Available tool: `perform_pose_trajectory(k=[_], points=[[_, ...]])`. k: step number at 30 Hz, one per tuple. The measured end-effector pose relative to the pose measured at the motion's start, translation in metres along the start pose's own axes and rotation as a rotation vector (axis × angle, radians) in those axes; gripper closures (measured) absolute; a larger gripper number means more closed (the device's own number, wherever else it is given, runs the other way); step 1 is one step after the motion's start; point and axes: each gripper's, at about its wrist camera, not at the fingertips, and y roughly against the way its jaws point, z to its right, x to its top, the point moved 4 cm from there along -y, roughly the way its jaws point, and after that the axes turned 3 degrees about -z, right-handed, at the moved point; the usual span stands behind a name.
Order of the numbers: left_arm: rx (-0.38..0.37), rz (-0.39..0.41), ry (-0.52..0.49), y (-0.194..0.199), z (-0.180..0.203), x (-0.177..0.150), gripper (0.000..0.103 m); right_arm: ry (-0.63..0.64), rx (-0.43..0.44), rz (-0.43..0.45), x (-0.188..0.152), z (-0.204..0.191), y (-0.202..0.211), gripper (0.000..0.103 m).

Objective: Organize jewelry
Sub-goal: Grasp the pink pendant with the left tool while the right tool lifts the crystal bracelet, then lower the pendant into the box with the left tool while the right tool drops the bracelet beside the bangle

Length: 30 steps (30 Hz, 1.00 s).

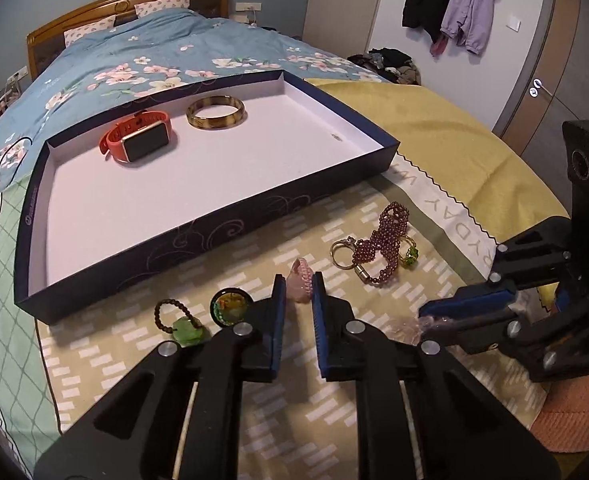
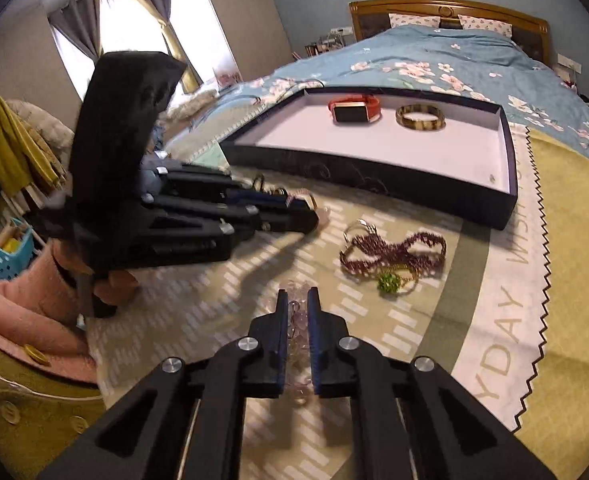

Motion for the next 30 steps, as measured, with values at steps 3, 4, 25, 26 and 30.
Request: perform_pose_trajectory(k=[3, 4, 25, 26, 30], points=[[-0.006, 0.012, 0.0, 0.003, 0.001, -0.002, 0.09, -0.004, -0.008, 0.004, 0.002, 0.001, 0.001, 0.096], [-0.012, 0.021, 0.003, 0.005, 0.002, -0.002, 0.09, -0.008, -0.004, 0.006, 0.002, 0.002, 0.001, 0.096], [0.0, 0.179, 0.034, 0.074, -0.011, 0.014, 0.09, -0.013, -0.009, 0.215, 0.065, 0.009, 0.054, 0.096], [0.009, 0.183, 0.034, 0.076, -0.013, 0.016, 0.09, -0.008, -0.016, 0.222, 0.069, 0.01, 0.056, 0.096], [0.033, 0.196, 0.045, 0.079, -0.025, 0.024, 0.09, 0.018, -0.039, 0.254, 0.092, 0.016, 0.058, 0.096]])
